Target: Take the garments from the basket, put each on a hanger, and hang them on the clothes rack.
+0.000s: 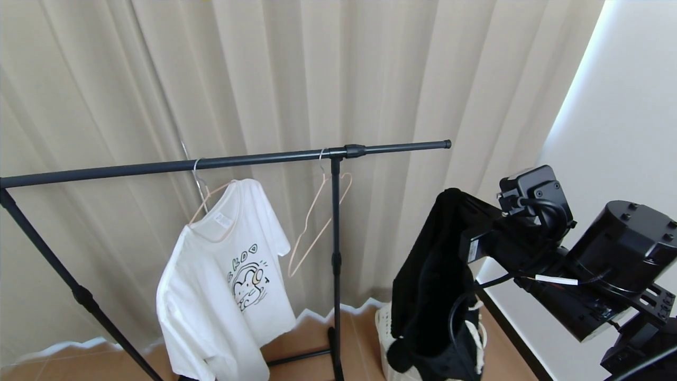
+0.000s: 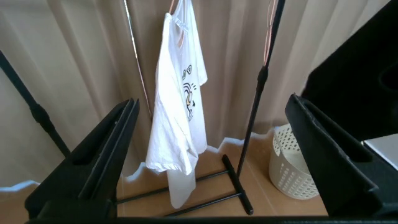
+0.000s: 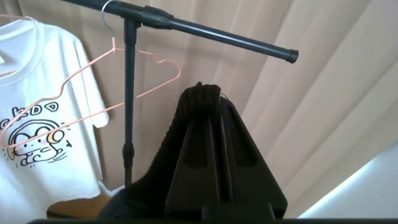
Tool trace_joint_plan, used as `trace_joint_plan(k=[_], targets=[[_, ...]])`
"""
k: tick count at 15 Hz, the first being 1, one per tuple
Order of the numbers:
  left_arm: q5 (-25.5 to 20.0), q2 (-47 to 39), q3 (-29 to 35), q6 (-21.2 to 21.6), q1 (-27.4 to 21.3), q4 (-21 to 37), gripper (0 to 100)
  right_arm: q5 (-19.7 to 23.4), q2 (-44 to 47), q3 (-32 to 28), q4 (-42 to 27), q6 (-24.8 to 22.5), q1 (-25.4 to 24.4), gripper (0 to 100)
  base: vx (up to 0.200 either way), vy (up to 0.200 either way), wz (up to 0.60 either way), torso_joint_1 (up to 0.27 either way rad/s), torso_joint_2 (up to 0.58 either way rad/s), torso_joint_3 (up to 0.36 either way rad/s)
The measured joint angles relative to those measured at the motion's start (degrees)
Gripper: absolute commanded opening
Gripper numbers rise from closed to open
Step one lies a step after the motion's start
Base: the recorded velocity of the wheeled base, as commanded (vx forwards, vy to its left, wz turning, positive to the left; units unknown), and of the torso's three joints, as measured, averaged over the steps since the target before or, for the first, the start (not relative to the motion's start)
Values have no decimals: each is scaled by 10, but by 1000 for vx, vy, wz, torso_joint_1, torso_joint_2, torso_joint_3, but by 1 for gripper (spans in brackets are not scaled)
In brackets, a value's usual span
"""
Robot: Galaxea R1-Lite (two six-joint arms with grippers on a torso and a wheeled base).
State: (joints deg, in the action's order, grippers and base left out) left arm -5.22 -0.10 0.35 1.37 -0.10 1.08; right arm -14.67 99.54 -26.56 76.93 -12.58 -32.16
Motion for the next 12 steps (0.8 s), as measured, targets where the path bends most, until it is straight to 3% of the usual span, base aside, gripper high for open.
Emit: trace_joint_plan(k=[4, 5, 8, 12], targets=[[0, 0, 0, 0, 1, 0, 100, 0, 0, 1, 0, -7, 0, 0, 0, 0, 0, 0, 0, 0], [0, 0, 0, 0, 1, 0, 100, 0, 0, 1, -1, -8, 1, 0, 0, 200, 0, 2, 7, 2], [-1, 0, 0, 0, 1, 0, 100, 0, 0, 1, 0, -10, 1, 0, -200, 133, 0, 4, 2, 2], [0, 0, 0, 0, 1, 0, 100, 1, 2, 2, 0, -9, 0, 0, 0, 0, 0, 0, 0, 0]])
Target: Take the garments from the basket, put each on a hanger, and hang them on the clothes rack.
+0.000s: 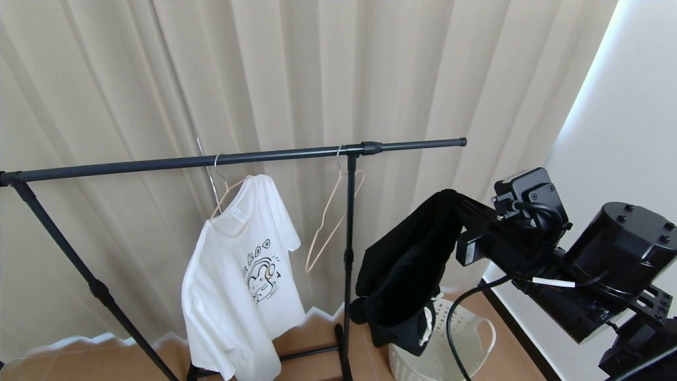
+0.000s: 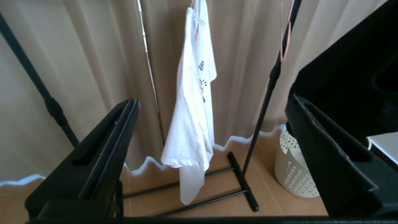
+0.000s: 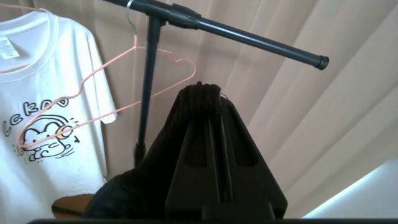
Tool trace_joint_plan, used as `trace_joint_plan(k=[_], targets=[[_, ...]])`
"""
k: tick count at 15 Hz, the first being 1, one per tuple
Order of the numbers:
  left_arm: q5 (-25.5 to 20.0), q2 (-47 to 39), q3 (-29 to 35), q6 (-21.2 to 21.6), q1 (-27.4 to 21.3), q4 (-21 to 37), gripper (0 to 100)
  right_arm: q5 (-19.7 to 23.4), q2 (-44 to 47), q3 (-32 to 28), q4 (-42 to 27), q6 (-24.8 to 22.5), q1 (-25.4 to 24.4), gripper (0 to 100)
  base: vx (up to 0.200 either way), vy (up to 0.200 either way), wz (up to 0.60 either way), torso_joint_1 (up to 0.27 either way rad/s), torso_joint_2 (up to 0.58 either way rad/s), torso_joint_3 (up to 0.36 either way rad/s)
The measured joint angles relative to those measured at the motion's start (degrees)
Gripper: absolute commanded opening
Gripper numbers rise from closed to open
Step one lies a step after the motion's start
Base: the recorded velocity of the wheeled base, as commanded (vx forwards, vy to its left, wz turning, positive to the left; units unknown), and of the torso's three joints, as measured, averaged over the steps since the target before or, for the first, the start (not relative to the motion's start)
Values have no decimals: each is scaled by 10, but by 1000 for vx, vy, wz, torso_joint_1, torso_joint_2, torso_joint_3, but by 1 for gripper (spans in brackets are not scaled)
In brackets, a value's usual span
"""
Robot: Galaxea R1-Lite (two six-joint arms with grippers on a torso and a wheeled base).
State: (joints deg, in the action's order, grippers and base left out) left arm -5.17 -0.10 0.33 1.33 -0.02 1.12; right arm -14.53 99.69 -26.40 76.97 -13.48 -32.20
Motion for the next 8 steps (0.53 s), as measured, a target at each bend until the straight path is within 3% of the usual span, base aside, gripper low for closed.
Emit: trace_joint_plan(k=[3, 5, 8], targets=[[0, 0, 0, 0, 0, 0, 100, 0, 0, 0, -1, 0, 3, 0, 0, 0, 0, 0, 0, 0], [0, 0, 0, 0, 1, -1, 100, -1, 0, 0, 1, 0, 9, 0, 0, 0, 600, 2, 7, 2], [0, 0, 0, 0, 0, -1, 100, -1, 0, -1, 0, 0, 9, 0, 0, 0, 0, 0, 0, 0]])
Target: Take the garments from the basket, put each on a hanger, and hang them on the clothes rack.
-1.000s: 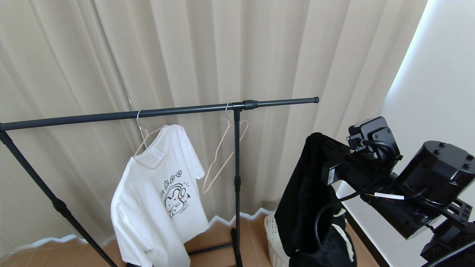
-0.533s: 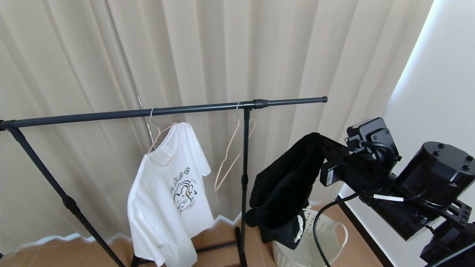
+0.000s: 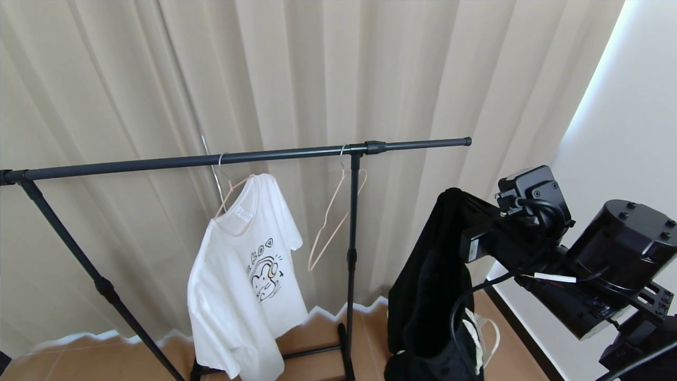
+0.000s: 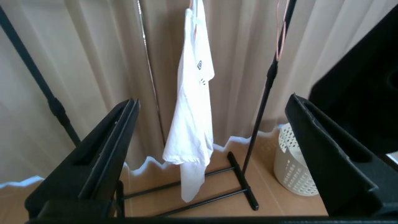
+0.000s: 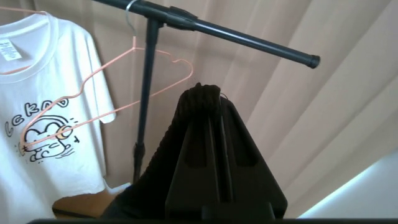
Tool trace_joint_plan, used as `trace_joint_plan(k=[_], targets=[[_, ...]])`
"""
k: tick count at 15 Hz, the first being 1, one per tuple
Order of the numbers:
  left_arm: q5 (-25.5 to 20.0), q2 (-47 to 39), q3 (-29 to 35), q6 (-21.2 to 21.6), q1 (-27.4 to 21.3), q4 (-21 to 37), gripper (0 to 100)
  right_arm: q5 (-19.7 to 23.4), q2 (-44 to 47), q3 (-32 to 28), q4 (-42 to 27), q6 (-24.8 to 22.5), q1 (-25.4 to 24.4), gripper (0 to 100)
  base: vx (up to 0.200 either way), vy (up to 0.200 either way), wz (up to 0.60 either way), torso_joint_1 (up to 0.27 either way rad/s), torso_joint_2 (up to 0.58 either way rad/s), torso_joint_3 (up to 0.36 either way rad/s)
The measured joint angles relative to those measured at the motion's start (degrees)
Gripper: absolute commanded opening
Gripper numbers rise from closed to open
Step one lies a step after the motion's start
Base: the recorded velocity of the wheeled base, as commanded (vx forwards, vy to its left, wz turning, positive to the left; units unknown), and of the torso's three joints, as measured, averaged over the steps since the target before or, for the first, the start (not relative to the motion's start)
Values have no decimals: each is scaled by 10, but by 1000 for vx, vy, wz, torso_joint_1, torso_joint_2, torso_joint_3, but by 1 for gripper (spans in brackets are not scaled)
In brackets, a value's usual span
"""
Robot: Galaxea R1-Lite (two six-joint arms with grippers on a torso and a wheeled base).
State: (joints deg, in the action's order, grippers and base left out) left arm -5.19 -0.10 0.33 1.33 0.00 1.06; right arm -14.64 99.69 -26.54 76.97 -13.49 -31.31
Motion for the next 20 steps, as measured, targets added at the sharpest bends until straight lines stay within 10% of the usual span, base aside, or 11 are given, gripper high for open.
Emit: trace_joint_plan(k=[13, 20], targets=[[0, -45, 11, 15, 5, 9, 100, -30, 0, -45, -30, 19, -10, 0, 0, 0, 0, 0, 0, 0], [-2, -382, 178, -39, -37, 35, 100, -41, -75, -252, -643, 317, -47, 0, 0, 0, 0, 0, 0, 0]])
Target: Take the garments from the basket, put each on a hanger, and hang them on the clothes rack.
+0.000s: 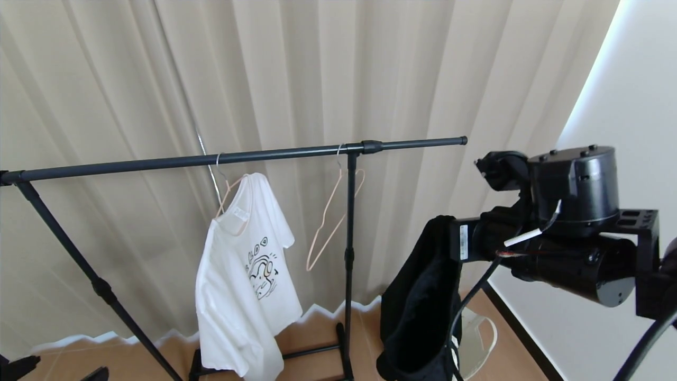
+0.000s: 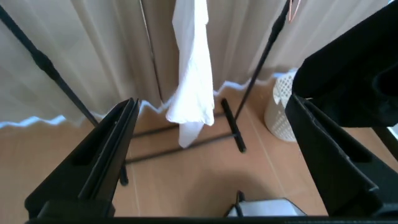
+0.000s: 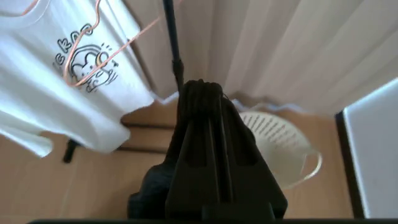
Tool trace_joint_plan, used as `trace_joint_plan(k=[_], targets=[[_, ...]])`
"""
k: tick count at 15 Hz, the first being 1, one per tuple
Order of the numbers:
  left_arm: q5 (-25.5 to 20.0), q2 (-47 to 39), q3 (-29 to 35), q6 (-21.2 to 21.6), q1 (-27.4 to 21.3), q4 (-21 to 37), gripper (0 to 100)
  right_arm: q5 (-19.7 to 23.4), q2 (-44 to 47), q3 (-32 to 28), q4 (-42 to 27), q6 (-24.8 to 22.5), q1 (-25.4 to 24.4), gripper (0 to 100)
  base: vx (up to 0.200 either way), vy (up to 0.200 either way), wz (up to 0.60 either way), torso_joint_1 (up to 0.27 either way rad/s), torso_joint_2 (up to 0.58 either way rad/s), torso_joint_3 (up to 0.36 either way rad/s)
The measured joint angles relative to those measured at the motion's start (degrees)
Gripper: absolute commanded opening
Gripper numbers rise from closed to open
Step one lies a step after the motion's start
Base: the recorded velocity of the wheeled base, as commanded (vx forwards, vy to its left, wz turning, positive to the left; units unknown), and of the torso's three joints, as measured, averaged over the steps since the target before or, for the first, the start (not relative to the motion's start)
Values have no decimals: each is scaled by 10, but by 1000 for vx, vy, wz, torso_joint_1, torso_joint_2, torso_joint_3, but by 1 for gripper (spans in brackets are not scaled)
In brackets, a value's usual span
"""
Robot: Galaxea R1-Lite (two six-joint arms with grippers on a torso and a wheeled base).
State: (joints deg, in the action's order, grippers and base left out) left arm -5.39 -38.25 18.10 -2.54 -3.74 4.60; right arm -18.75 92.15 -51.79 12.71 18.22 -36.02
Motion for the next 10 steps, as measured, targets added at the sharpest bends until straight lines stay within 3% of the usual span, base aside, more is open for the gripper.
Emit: trace_joint_plan(k=[4, 6, 10], targets=[[54, -235, 150, -132, -163, 19, 100, 0, -18, -79, -30, 60, -20, 0, 0, 0, 0, 0, 0, 0], [75, -341, 221, -172, -241, 23, 100, 0, -13, -105, -30, 95, -24, 0, 0, 0, 0, 0, 0, 0], [66, -506, 334, -246, -356, 20, 100, -1, 3, -134, -11, 133, -42, 0, 0, 0, 0, 0, 0, 0]])
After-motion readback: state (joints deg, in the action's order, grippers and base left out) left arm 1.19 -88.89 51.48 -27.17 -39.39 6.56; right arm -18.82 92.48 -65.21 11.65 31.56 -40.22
